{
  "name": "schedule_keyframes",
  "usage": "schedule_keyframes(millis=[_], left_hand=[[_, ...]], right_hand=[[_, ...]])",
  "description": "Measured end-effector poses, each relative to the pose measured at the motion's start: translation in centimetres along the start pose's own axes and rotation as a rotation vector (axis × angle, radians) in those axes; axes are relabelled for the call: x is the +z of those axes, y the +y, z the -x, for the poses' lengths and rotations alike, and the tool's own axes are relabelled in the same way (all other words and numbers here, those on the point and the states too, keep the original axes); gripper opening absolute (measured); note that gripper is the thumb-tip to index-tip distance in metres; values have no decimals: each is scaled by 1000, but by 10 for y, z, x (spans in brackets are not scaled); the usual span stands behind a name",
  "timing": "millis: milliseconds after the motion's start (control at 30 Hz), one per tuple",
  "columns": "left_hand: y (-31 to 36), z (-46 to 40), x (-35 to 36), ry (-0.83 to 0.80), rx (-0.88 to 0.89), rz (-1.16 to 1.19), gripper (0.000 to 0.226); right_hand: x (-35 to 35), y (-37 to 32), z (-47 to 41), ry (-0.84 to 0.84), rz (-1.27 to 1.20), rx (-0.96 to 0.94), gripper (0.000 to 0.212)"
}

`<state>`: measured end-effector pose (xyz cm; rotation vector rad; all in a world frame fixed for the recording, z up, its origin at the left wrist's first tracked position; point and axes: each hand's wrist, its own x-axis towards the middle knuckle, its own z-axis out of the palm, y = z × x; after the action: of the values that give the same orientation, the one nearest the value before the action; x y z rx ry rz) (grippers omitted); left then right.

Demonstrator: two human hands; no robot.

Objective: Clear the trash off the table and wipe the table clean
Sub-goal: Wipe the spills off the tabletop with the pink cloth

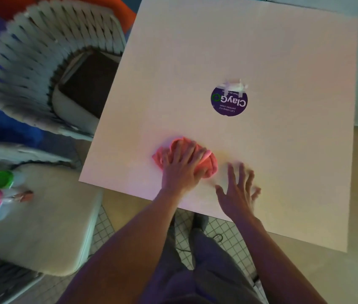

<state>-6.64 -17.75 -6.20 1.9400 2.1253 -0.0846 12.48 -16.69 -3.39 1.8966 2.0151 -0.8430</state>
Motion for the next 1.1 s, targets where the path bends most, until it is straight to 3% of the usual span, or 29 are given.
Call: schedule_keyframes(millis=[167,267,433,533,667,800,967,1100], left_hand=[[-99,28,-7,-1,-264,2,50],[-145,61,-10,-33,-553,139,53],[-102,61,0,2,-899,270,63],[-39,38,-2,-63,-831,291,69],[34,38,-1,-145,-531,207,75],[36,52,-8,-127,-336,223,68],[6,66,-29,67,-425,336,53],[-16,57,-45,2,-476,395,55]], right_hand=[[-3,2,-1,-93,36,-11,87],[-5,1,0,-101,58,-17,87],[-6,-1,-2,-108,60,-26,86],[-7,0,-1,-107,68,-26,86],[-8,0,-1,-114,59,-34,87],[-15,2,-2,-142,65,-32,84],[-35,-20,-10,-100,-72,12,63],[-41,-51,-16,-59,-151,-127,53]])
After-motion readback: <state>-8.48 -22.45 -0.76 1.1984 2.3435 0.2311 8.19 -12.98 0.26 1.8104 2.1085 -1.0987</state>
